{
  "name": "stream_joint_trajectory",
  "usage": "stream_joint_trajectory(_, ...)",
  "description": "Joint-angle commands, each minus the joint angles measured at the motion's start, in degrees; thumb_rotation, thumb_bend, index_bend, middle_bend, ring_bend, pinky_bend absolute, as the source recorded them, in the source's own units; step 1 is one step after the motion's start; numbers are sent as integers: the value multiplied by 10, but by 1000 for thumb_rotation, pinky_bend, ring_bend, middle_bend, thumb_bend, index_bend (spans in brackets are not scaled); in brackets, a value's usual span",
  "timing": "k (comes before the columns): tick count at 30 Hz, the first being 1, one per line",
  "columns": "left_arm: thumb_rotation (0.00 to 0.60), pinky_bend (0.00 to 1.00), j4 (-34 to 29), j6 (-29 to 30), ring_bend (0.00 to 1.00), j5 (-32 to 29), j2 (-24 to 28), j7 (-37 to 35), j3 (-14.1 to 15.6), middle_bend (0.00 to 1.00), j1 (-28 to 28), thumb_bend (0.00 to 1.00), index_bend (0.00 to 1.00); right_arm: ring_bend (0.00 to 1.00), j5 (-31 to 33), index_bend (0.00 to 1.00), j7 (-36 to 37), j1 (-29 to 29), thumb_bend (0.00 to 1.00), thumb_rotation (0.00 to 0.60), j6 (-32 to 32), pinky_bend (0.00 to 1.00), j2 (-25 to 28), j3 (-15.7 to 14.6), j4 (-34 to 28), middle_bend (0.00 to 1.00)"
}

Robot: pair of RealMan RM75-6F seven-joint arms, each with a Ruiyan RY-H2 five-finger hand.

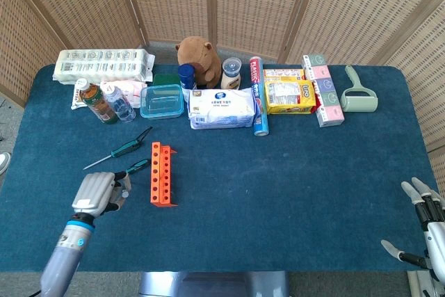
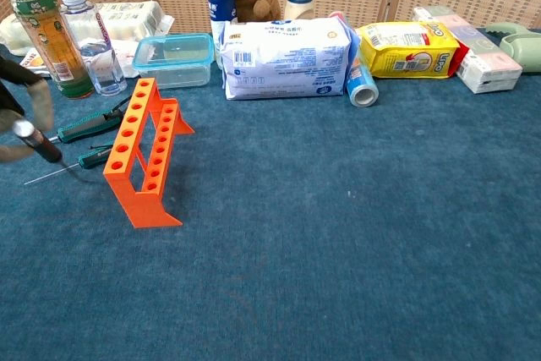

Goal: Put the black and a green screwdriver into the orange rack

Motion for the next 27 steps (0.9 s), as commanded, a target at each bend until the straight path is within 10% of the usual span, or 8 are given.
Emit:
stream_joint_trajectory(1,600,857,-40,10,823,85,50,-65,25,893,32,482,571,5,1,0,-3,1,25,600,-2,0,-2,0,0,0)
stream_joint_trajectory(16,600,856,-47,20,823,278,136,-220,68,893,71,501,571,5,9,0,-26,5,26,600,-19,0,-8,-2,-5,0)
stream_joint_trajectory(27,600,856,-122,13,823,320,232,-194,84,893,80,500,571,5,8,0,-25,4,25,600,-16,0,-7,-3,-6,0)
